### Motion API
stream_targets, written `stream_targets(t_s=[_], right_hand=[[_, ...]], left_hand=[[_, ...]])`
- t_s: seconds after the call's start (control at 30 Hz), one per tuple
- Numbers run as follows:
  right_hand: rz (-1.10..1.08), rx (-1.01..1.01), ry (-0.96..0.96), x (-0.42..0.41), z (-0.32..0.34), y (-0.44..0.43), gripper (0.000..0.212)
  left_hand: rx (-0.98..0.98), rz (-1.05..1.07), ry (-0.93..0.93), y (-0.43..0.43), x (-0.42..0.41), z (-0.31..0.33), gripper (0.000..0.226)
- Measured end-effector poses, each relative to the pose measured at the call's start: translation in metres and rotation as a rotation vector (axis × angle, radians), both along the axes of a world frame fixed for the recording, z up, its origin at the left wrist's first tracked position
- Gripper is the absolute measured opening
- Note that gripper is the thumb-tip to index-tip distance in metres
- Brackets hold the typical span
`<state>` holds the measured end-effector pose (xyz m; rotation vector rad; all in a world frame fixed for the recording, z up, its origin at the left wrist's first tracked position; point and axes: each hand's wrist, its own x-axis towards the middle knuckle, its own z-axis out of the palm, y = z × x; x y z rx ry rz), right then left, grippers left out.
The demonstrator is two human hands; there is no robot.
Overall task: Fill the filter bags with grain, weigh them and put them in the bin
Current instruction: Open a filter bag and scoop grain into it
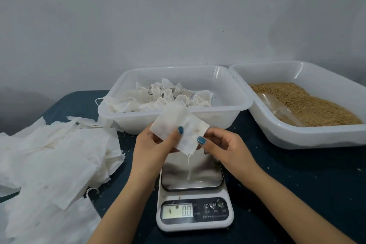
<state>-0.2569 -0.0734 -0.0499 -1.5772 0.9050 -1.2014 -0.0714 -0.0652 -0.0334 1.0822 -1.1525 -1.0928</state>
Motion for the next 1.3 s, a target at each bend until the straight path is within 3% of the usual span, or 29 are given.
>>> stream_targets(t_s=[0.13,0.3,1.3], right_hand=[[-0.031,-0.04,0.038,-0.0043,0.0018,-0.0012,0.02],[-0.064,-0.022,0.037,-0.0059,0.0039,-0.0026,0.017],[-0.014,0.032,-0.047,-0.0042,0.008,0.0027,0.02]], left_hand=[[-0.018,0.002,0.022,0.0001,-0.0001,0.0009,0.027],[-0.027,-0.085,0.021,0.0022,-0.0023,0.0037,0.047],[-0.015,-0.157,0.029,0.0053,-0.0058,0.0005,0.045]])
